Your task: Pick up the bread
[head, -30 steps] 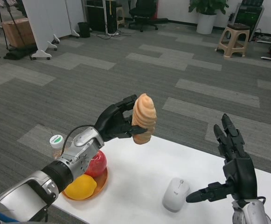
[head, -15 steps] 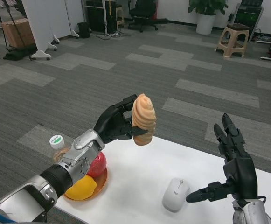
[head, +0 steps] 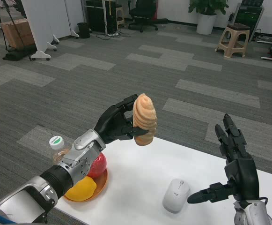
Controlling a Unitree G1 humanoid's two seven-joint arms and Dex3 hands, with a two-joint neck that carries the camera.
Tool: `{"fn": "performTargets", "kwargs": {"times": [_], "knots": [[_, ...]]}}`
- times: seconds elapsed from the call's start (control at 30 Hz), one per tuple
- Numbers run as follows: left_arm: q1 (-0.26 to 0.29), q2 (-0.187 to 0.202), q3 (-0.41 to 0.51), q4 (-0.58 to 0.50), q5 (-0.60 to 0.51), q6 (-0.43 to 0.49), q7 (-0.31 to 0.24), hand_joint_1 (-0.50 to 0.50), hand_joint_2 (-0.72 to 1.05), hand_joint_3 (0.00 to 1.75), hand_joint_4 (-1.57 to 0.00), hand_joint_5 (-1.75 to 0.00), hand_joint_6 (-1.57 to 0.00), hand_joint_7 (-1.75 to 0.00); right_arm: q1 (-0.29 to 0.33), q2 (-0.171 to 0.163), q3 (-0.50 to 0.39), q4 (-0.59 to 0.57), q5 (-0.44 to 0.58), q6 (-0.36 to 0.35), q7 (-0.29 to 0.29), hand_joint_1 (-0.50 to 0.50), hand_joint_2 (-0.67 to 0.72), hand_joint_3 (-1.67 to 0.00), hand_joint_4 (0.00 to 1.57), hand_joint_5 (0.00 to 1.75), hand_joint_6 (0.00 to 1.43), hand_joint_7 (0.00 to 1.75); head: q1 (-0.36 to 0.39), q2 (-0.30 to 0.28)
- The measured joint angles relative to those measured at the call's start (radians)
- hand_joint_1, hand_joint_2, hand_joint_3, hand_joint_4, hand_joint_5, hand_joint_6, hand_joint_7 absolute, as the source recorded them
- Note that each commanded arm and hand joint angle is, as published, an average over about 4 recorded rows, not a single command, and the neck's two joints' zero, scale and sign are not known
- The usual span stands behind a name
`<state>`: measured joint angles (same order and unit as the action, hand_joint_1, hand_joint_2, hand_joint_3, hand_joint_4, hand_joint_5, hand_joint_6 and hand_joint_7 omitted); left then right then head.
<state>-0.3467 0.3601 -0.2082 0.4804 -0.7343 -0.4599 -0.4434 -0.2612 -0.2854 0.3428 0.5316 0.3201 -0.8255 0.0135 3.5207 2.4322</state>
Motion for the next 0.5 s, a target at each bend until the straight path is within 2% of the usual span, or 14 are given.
{"fn": "performTargets", "kwargs": {"times": [0.17,0.3,0.5], "knots": [[0.0,0.0,0.0,0.0,0.0,0.0,0.0,-0.12,1.05,0.17,-1.2,-1.75,-0.76,-1.68,0.0,0.0,0.0,0.0,0.0,0.0,0.0,-0.33,0.09,0.0,0.0,0.1,0.0,0.0,0.001,0.0],[0.0,0.0,0.0,-0.003,0.0,0.0,0.0,-0.12,1.05,0.09,-1.2,-1.75,-0.76,-1.68,0.0,0.0,0.0,0.0,0.0,0.0,0.0,-0.33,0.09,0.0,0.0,0.12,0.0,0.0,0.003,0.008],[0.0,0.0,0.0,-0.008,0.0,0.0,0.0,-0.12,1.05,0.11,-1.2,-1.75,-0.76,-1.68,0.0,0.0,0.0,0.0,0.0,0.0,0.0,-0.33,0.09,0.0,0.0,0.17,0.0,0.0,-0.004,0.024]]}}
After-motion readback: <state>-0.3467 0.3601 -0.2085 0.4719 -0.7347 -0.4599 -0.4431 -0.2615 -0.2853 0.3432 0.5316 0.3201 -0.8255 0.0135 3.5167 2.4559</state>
